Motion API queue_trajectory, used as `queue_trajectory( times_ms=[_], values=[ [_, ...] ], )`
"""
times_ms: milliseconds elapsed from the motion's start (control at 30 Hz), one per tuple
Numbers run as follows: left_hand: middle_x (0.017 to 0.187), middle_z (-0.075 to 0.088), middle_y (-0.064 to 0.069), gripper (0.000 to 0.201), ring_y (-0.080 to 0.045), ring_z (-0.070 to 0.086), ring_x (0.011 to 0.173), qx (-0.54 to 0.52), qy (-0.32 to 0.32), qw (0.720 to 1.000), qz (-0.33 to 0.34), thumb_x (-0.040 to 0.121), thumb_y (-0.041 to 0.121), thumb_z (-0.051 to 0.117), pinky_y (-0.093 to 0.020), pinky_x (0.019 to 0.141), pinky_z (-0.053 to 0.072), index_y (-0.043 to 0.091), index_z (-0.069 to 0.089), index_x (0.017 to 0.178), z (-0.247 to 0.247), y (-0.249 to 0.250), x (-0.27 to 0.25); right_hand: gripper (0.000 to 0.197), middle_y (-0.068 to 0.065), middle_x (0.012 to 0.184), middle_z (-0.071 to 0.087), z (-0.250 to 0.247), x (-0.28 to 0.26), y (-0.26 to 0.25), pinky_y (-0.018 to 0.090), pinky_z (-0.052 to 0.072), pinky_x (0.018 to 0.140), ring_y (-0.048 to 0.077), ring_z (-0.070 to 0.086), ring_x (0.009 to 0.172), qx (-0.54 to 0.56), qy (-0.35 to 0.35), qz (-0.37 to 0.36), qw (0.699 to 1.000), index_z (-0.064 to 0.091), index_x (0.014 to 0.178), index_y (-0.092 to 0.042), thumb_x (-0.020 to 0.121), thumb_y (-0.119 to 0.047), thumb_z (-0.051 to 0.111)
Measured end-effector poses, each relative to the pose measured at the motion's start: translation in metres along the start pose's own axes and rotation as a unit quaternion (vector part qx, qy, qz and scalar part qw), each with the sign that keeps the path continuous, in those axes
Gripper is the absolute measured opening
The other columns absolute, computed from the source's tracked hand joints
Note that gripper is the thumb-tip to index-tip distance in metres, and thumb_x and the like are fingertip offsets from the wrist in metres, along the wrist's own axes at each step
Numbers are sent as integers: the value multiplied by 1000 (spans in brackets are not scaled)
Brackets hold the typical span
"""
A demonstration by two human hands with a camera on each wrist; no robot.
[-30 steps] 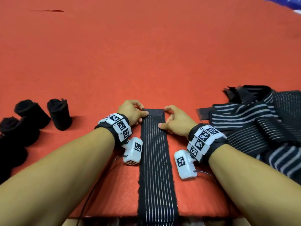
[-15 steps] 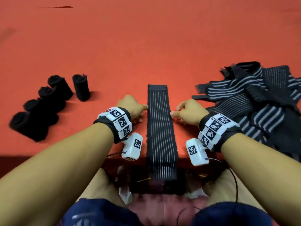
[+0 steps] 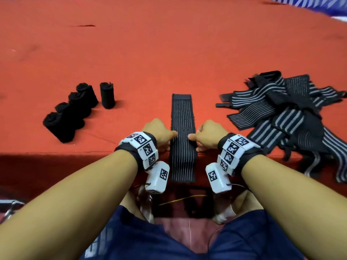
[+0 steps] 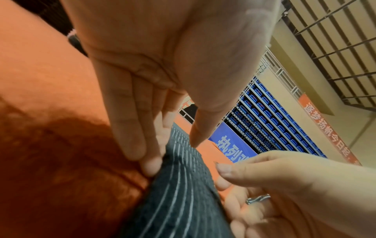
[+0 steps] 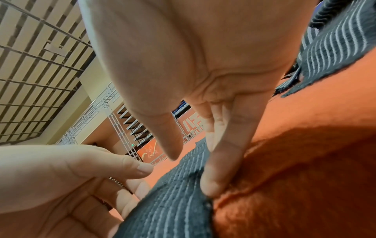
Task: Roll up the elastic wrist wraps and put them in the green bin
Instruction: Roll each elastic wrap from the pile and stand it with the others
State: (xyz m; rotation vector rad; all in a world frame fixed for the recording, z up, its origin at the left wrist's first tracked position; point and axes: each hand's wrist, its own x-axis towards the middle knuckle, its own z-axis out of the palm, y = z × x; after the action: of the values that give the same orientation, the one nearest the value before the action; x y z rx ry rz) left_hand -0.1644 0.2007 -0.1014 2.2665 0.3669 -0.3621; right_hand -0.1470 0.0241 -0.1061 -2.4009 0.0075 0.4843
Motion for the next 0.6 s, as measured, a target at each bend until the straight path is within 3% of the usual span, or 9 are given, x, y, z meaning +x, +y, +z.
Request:
queue_trajectory(
  times_ms=[133, 233, 300, 367, 467, 533, 600],
  values=[
    [69, 75, -9, 37, -29, 77, 73, -10, -28, 1000, 5, 84, 37, 81, -46, 75, 64, 5, 67, 73, 5, -9, -8, 35, 7, 68, 75, 1, -13, 7, 30, 58, 72, 20, 74, 72, -16, 33, -11, 999, 64, 67, -13, 89, -37, 75],
    [73, 68, -8, 36, -30, 69, 72, -27, -54, 998, 20, 77, 23, 89, -48, 82, 62, 13, 55, 75, 10, -12, -13, 37, 6, 66, 73, 2, -19, 9, 27, 49, 61, 17, 66, 66, -24, 40, -21, 999, 59, 61, -15, 85, -36, 78],
    [76, 63, -8, 35, -26, 62, 72, -63, -57, 996, 32, 78, 8, 86, -45, 79, 59, 13, 52, 87, 14, -13, -14, 31, 8, 68, 74, 3, -19, 10, 35, 58, 73, 20, 68, 67, 2, 29, -26, 999, 63, 71, -13, 82, -36, 81],
    [78, 62, -4, 40, -22, 61, 71, -124, -43, 990, 44, 82, -1, 80, -39, 67, 55, 12, 50, 104, 14, -13, -13, 30, 8, 66, 71, 5, -19, 12, 46, 58, 82, 23, 66, 67, 39, 17, -31, 999, 62, 78, -13, 80, -34, 83],
    [82, 61, -4, 45, -19, 62, 69, -217, -18, 974, 70, 86, -4, 75, -33, 55, 51, 9, 50, 121, 10, -10, -14, 35, 9, 71, 69, 7, -16, 16, 54, 58, 75, 25, 63, 65, 110, 24, -41, 993, 54, 82, -16, 81, -38, 82],
    [79, 60, -2, 48, -18, 63, 69, -274, 4, 958, 85, 87, -6, 72, -32, 55, 53, 4, 50, 128, 6, -6, -11, 35, 9, 81, 72, 6, -15, 15, 45, 55, 63, 23, 66, 67, 147, 24, -55, 987, 52, 95, -17, 84, -36, 79],
    [76, 60, -1, 49, -14, 64, 67, -323, 32, 941, 97, 88, -8, 70, -26, 50, 52, 2, 48, 131, 4, -4, -7, 35, 6, 84, 72, 4, -14, 14, 32, 52, 57, 16, 68, 64, 186, 16, -78, 979, 49, 111, -15, 89, -19, 76]
  ],
)
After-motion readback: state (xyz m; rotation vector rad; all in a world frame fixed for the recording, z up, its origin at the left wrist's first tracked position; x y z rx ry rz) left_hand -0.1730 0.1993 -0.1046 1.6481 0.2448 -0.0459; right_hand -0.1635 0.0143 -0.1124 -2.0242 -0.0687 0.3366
